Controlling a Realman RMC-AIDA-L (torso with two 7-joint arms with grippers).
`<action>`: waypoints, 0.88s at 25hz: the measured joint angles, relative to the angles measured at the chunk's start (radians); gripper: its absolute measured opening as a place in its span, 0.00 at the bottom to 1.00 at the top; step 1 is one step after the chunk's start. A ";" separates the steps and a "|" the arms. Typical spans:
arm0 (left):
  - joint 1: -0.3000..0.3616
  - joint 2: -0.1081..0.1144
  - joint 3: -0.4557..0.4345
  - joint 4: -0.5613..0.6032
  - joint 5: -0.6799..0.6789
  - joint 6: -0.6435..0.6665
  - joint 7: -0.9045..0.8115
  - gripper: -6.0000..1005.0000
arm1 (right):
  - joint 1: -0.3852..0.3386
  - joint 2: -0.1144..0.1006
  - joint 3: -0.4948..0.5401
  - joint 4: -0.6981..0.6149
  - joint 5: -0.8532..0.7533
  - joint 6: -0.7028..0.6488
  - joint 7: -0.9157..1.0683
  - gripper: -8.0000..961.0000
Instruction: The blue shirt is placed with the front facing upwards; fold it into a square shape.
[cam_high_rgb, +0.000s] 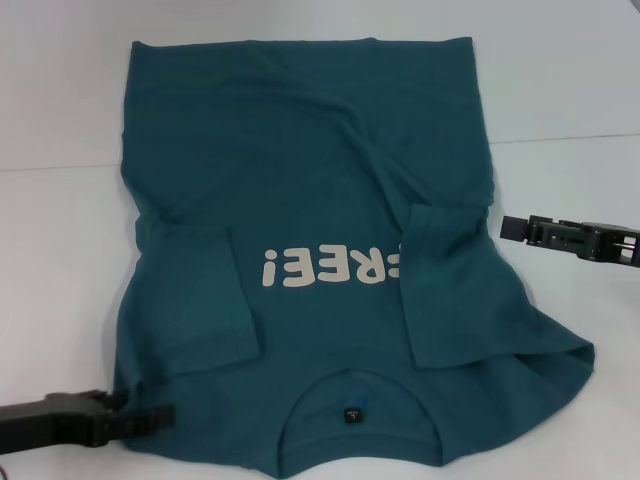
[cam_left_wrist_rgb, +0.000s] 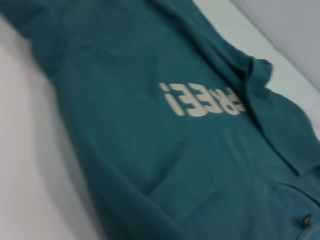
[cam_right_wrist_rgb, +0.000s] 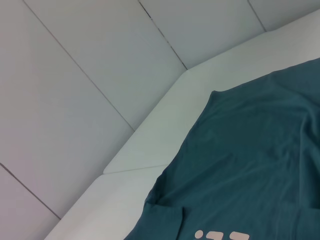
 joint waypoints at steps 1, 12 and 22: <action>-0.005 -0.001 0.002 -0.003 -0.001 0.002 0.001 0.88 | -0.001 0.000 0.002 0.000 0.000 0.000 0.000 0.98; -0.054 -0.009 0.017 -0.026 0.000 0.014 0.004 0.88 | -0.003 0.001 0.006 0.001 0.000 0.003 -0.004 0.98; -0.002 0.006 -0.013 -0.003 0.005 -0.008 -0.005 0.88 | -0.003 0.004 0.006 0.002 0.000 0.005 -0.005 0.98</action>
